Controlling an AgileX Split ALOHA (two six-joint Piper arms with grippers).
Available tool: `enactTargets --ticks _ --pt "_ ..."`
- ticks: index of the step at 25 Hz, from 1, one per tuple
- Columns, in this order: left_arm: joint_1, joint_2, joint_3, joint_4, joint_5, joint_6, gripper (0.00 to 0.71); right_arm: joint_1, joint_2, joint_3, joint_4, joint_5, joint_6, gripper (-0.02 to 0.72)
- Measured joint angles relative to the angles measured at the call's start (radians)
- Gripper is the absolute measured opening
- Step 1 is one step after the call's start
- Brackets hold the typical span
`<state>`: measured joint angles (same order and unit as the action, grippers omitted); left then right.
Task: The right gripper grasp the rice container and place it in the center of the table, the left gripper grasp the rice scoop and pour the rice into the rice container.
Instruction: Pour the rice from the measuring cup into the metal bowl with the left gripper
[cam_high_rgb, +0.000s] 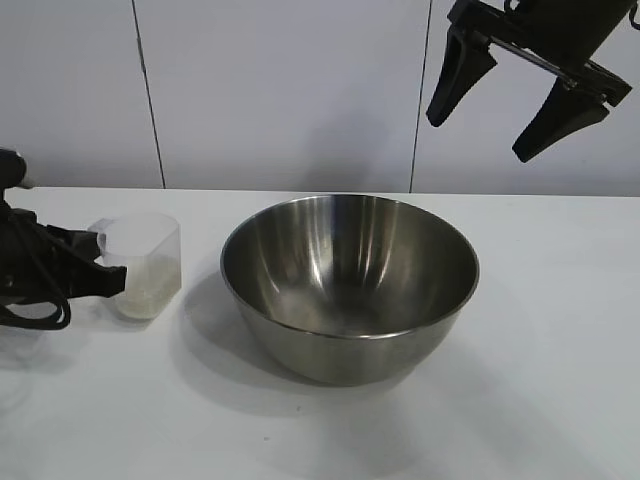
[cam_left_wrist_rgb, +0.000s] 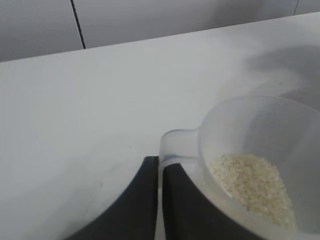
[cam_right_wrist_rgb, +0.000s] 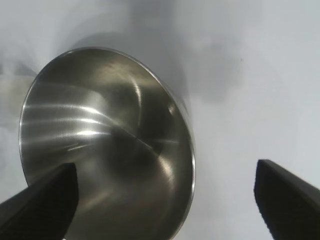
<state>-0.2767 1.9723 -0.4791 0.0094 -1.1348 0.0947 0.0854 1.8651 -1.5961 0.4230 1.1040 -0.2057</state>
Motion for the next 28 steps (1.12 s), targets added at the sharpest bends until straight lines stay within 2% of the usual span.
enactTargets --ticks 2,4,11,15,18,20,26,28 --pt "0.000 -0.038 -0.011 0.002 0.014 0.016 0.011 0.000 0.000 0.000 0.000 0.000 0.000 0.661" --pt "0.000 -0.097 -0.039 0.003 0.081 0.039 0.011 0.000 0.000 0.000 -0.002 0.000 0.000 0.661" --pt "-0.011 -0.280 -0.219 0.050 0.510 0.153 0.011 0.000 0.000 0.000 -0.012 0.000 0.000 0.661" --pt "-0.079 -0.312 -0.358 0.073 0.747 0.283 0.011 0.000 0.002 0.000 -0.012 0.001 0.000 0.661" --pt "-0.148 -0.312 -0.435 0.077 0.857 0.392 0.011 0.000 0.014 0.000 -0.013 0.005 0.000 0.661" --pt "-0.185 -0.311 -0.472 0.078 0.889 0.452 0.011 0.000 0.024 0.000 -0.015 0.005 0.000 0.661" --pt "-0.244 -0.291 -0.563 0.094 0.990 0.608 0.011 0.000 0.029 0.000 -0.016 0.007 0.000 0.661" --pt "-0.280 -0.268 -0.590 0.101 1.025 0.676 0.011 0.000 0.034 0.000 -0.016 0.007 0.000 0.661"
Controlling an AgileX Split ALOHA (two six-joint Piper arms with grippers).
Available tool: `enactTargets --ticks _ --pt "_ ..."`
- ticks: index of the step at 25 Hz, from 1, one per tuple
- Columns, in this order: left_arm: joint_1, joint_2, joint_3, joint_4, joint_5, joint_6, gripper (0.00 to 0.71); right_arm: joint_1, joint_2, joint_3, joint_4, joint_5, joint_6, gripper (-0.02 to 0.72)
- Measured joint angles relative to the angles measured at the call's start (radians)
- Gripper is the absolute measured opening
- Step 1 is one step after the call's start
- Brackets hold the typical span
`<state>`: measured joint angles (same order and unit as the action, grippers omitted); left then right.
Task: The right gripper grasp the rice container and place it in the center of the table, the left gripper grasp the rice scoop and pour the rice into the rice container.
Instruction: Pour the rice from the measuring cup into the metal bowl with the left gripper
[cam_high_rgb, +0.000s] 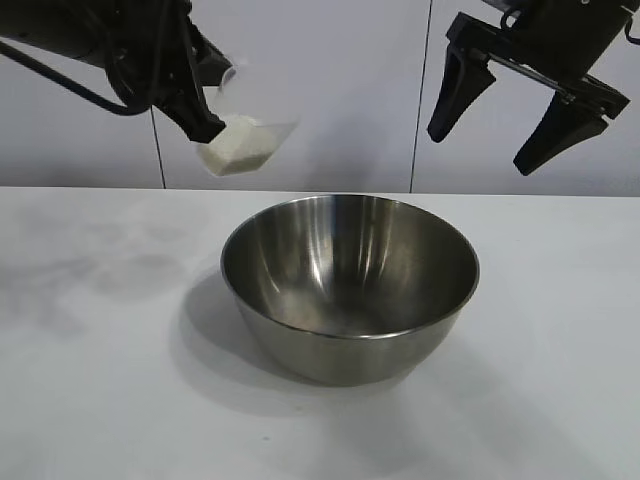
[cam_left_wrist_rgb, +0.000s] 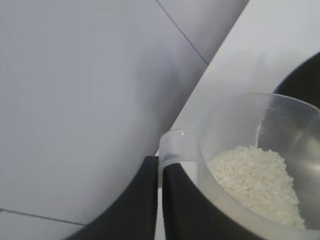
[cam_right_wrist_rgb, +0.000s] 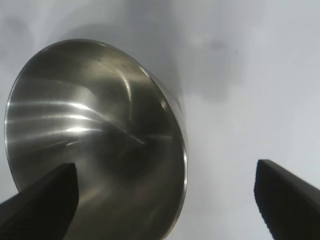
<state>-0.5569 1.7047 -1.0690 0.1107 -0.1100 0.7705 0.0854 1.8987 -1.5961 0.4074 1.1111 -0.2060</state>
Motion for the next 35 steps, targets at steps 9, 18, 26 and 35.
enactTargets --ticks 9,18,26,35 --pt "-0.122 0.096 -0.053 0.006 0.005 0.300 0.010 0.000 0.002 0.000 -0.014 0.001 -0.001 0.661" --pt "-0.135 0.182 -0.053 0.006 -0.192 0.809 0.010 0.000 0.002 0.000 -0.026 0.012 -0.003 0.661" --pt "-0.132 0.213 -0.050 0.006 -0.247 1.161 0.010 0.000 0.002 0.000 -0.030 0.018 -0.003 0.661" --pt "-0.127 0.213 -0.050 0.008 -0.261 1.293 0.010 0.000 0.002 0.000 -0.030 0.020 -0.003 0.661"
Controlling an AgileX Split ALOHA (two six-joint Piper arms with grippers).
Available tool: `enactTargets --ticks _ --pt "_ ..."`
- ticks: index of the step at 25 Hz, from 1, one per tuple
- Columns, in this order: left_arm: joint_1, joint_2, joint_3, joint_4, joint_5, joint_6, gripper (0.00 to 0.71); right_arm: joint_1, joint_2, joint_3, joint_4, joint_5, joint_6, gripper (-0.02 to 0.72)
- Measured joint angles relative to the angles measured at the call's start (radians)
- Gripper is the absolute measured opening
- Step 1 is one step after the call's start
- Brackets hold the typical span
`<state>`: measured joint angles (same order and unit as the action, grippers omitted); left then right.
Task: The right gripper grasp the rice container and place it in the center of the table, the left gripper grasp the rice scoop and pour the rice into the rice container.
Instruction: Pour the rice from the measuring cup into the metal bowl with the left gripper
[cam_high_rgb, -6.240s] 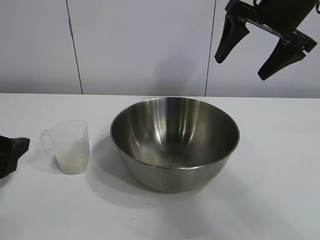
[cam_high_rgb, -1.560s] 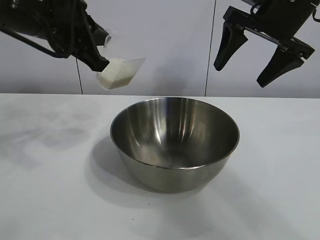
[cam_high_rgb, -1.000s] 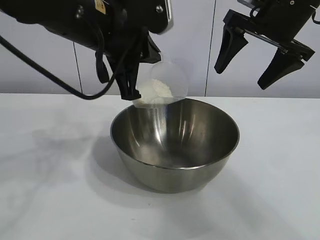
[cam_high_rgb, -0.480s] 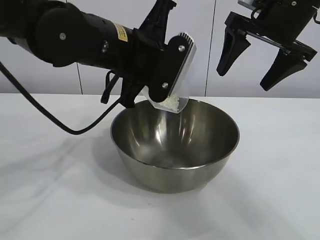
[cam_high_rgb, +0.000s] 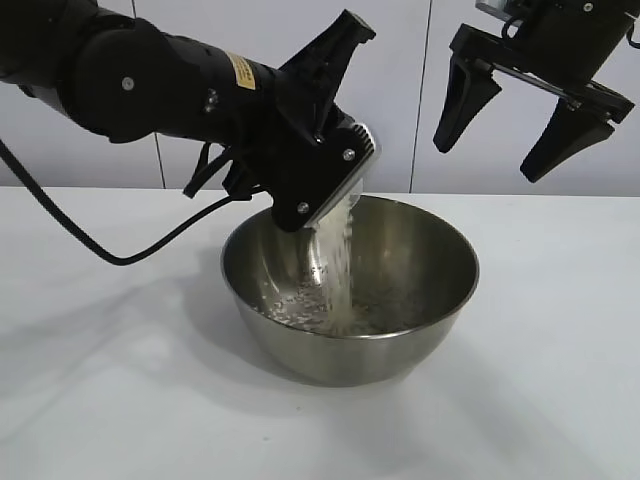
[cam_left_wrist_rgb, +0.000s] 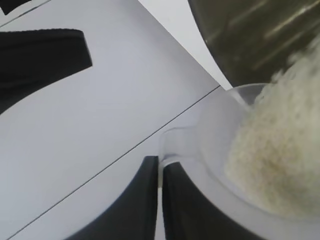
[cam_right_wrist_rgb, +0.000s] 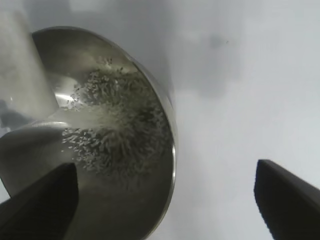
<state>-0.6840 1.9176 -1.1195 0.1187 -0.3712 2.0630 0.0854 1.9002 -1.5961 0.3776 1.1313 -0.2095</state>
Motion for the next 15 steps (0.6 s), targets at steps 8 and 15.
enactTargets --ticks 8,15 --pt "0.000 0.000 0.000 0.006 -0.003 0.107 0.010 0.000 0.000 0.000 0.000 0.001 -0.001 0.661" --pt "0.000 0.000 0.000 0.115 -0.021 0.146 0.010 0.000 0.000 0.000 0.000 -0.007 -0.001 0.661"
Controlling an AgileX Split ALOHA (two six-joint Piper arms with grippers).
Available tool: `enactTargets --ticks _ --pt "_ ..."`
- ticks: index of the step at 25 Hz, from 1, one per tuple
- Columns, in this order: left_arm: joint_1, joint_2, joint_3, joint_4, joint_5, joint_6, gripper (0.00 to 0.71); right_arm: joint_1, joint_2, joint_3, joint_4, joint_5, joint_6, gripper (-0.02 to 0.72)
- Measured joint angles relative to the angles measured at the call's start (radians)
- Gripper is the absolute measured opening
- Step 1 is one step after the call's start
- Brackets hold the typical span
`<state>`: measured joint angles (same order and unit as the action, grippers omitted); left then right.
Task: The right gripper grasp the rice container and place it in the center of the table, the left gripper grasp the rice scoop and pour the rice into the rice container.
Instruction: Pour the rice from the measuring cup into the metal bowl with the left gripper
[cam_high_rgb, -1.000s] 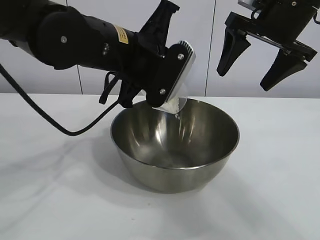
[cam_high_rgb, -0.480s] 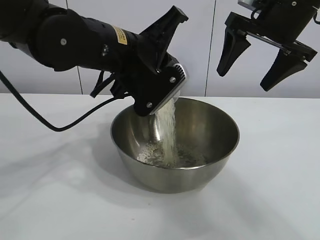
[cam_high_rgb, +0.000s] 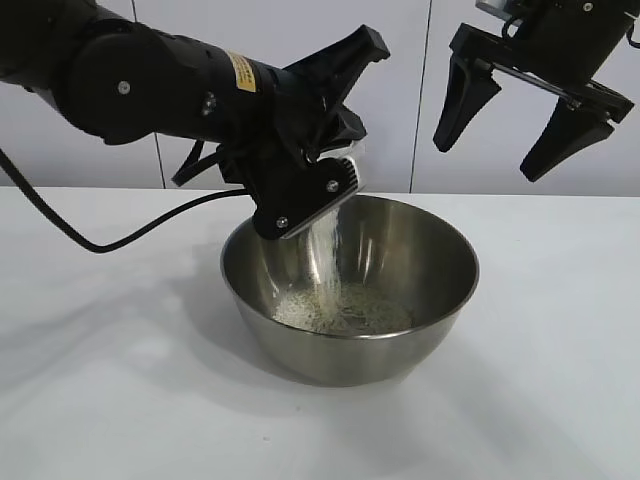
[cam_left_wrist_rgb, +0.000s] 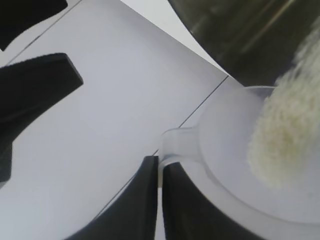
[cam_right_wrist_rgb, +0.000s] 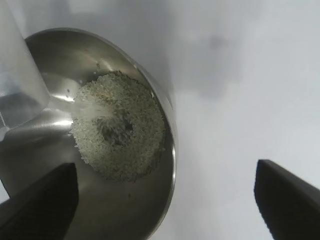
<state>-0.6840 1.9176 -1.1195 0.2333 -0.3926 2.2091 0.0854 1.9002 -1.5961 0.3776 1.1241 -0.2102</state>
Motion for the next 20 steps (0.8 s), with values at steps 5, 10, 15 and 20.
enactTargets --ticks 5,10,15,20 --pt "0.000 0.000 0.000 0.015 -0.025 0.001 0.010 0.000 0.000 0.000 0.001 -0.017 0.000 0.661" --pt "0.000 0.000 0.000 0.017 -0.050 0.001 0.010 0.000 0.000 0.000 0.002 -0.018 0.000 0.661" --pt "0.000 0.000 0.000 0.017 -0.052 0.003 0.010 0.000 0.000 0.000 0.007 -0.018 0.000 0.661" --pt "0.000 0.000 0.009 0.017 -0.057 -0.024 0.010 0.000 0.000 0.000 0.007 -0.018 0.000 0.661"
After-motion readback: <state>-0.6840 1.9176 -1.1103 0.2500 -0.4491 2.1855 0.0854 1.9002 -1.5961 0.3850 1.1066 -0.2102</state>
